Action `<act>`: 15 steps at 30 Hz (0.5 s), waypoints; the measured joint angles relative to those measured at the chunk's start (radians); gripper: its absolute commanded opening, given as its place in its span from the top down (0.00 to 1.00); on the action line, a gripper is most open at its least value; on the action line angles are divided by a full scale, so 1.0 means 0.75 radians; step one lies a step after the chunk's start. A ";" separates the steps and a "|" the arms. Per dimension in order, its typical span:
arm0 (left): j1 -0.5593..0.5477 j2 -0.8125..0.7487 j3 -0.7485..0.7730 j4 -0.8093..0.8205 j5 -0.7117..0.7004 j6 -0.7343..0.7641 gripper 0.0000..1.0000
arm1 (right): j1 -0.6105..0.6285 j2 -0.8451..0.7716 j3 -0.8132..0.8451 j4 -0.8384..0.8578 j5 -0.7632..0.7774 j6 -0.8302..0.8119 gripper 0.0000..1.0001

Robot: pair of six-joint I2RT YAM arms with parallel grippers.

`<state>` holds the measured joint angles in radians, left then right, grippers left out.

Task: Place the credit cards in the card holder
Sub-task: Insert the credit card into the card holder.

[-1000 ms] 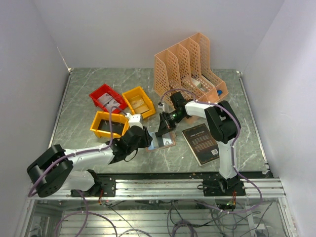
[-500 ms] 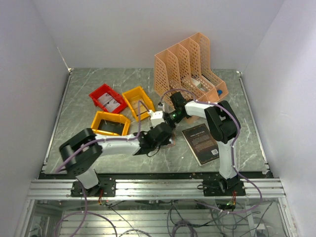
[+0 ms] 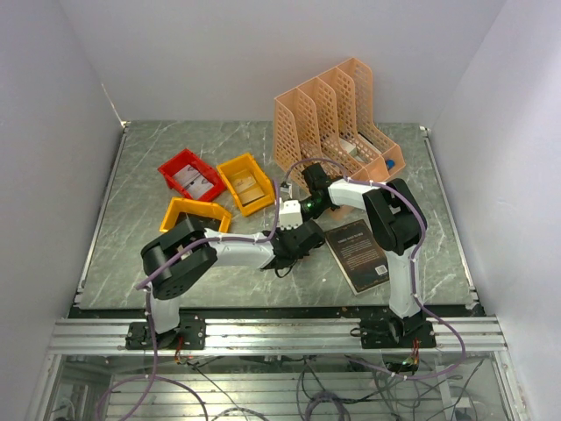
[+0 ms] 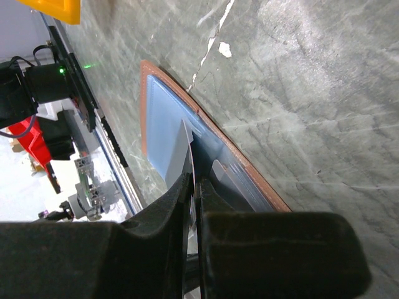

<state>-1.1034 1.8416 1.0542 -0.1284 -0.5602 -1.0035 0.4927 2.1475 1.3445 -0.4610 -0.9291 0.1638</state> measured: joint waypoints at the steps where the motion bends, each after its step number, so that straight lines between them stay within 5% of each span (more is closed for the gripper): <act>1: 0.000 0.010 0.004 -0.003 -0.014 -0.006 0.90 | 0.000 0.000 0.000 0.000 0.001 0.000 0.93; 15: -0.001 0.029 0.031 -0.100 -0.163 -0.101 0.75 | 0.000 0.008 0.001 0.005 -0.010 -0.001 0.88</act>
<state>-1.1038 1.8633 1.0771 -0.2035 -0.6827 -1.0794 0.4927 2.1536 1.3449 -0.4576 -0.9363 0.1635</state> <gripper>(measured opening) 0.206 0.107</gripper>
